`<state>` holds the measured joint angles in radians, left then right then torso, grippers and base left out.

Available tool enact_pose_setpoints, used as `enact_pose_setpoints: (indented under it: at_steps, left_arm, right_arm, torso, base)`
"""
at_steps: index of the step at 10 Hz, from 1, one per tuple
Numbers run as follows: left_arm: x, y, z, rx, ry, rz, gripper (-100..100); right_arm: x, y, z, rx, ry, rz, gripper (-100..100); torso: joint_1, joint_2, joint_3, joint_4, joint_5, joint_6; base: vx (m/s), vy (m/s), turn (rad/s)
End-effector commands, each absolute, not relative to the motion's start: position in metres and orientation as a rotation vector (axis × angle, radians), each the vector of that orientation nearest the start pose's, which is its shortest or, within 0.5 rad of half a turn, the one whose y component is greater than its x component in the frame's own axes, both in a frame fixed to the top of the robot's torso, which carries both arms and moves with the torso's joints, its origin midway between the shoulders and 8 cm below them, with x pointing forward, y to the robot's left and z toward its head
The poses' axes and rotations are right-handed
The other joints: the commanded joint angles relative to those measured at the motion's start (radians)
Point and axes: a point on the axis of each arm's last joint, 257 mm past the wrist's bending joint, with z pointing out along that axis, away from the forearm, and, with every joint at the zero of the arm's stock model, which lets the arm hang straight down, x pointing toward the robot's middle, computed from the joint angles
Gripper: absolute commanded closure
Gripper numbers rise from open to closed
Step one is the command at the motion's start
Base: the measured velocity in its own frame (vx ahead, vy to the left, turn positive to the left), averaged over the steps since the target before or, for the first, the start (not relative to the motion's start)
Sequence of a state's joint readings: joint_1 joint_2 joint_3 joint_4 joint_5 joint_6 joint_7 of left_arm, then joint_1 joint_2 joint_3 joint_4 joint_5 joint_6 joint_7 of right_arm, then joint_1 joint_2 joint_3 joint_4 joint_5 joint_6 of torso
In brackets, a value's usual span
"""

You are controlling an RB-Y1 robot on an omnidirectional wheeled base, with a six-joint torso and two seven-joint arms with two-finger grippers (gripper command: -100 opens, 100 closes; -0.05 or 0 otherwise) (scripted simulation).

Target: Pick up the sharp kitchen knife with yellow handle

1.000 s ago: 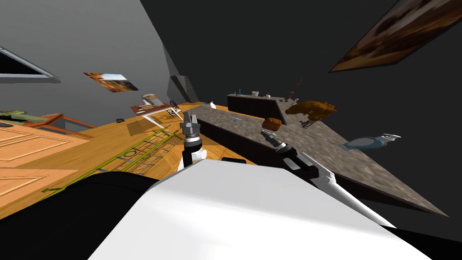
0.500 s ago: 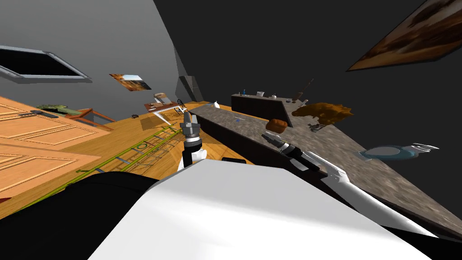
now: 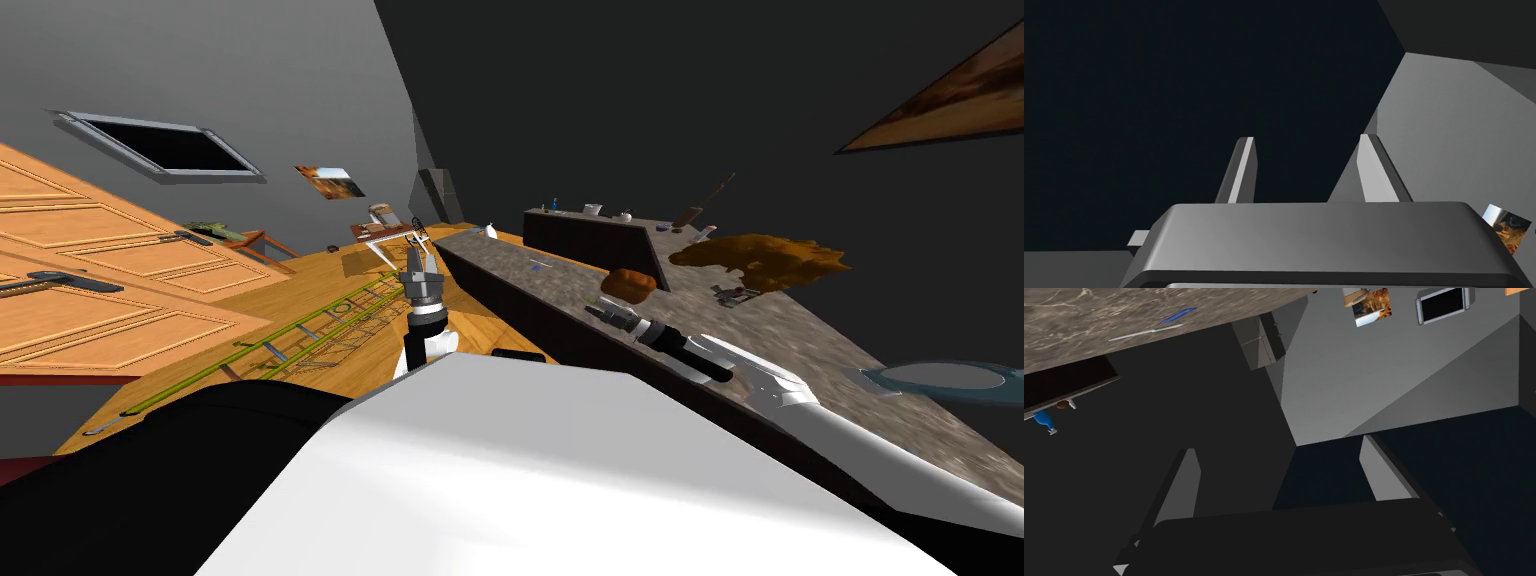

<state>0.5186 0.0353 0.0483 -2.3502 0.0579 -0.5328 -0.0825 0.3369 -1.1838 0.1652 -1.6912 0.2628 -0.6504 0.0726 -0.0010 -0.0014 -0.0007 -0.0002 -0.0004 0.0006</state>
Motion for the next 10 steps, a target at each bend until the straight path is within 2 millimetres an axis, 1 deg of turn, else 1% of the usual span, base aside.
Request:
enact_pose_setpoints:
  at_steps: [1,2,3,4,5,6,7,8,9,10]
  left_arm:
    - [0.319,0.294,0.057,-0.56,0.564,-1.229,0]
    - [0.319,0.294,0.057,-0.56,0.564,-1.229,0]
    - [0.319,0.294,0.057,-0.56,0.564,-1.229,0]
    - [0.319,0.294,0.057,-0.56,0.564,-1.229,0]
    - [0.319,0.294,0.057,-0.56,0.564,-1.229,0]
    - [0.319,0.294,0.057,-0.56,0.564,-1.229,0]
    - [0.319,0.294,0.057,-0.56,0.564,-1.229,0]
    - [0.319,0.294,0.057,-0.56,0.564,-1.229,0]
    - [0.319,0.294,0.057,-0.56,0.564,-1.229,0]
    - [0.319,0.294,0.057,-0.56,0.564,-1.229,0]
  right_arm:
    - [0.384,-0.336,-0.208,-0.413,1.866,0.701,-100]
    - [0.378,-0.349,-0.22,-0.455,1.914,0.667,-100]
    - [0.379,-0.358,-0.22,-0.471,1.932,0.641,-100]
    - [0.372,-0.374,-0.232,-0.507,1.983,0.603,-100]
    - [0.372,-0.381,-0.23,-0.524,1.996,0.582,-100]
    - [0.363,-0.398,-0.24,-0.567,2.048,0.543,-100]
    - [0.364,-0.405,-0.239,-0.575,2.059,0.523,-100]
    - [0.354,-0.425,-0.25,-0.609,2.115,0.479,-100]
    - [0.354,-0.428,-0.248,-0.622,2.12,0.467,-100]
    - [0.343,-0.451,-0.256,-0.66,2.179,0.418,-100]
  torso:
    - [0.0,0.0,0.0,0.0,0.0,0.0]
    - [0.0,0.0,0.0,0.0,0.0,0.001]
    - [0.0,-0.001,0.0,0.0,0.0,0.0]
    - [0.0,-0.001,0.0,0.0,0.0,0.001]
    - [0.0,-0.001,-0.001,0.0,0.0,0.0]
    - [0.0,-0.001,-0.001,0.0,0.0,0.001]
    - [0.0,-0.001,-0.001,0.0,0.0,0.0]
    - [0.0,-0.001,-0.001,0.0,0.0,0.001]
    - [0.001,-0.002,-0.001,0.0,0.0,0.0]
    - [0.001,-0.002,-0.001,0.0,0.0,0.001]
  base:
    - [0.004,-0.001,0.101]
    - [0.008,0.005,0.209]
    - [0.011,0.0,0.125]
    - [0.017,0.006,0.183]
    - [0.017,0.004,0.125]
    - [0.021,0.007,0.206]
    - [0.02,0.001,0.102]
    - [0.031,0.011,0.195]
    - [0.027,0.006,0.089]
    - [0.034,0.009,0.166]
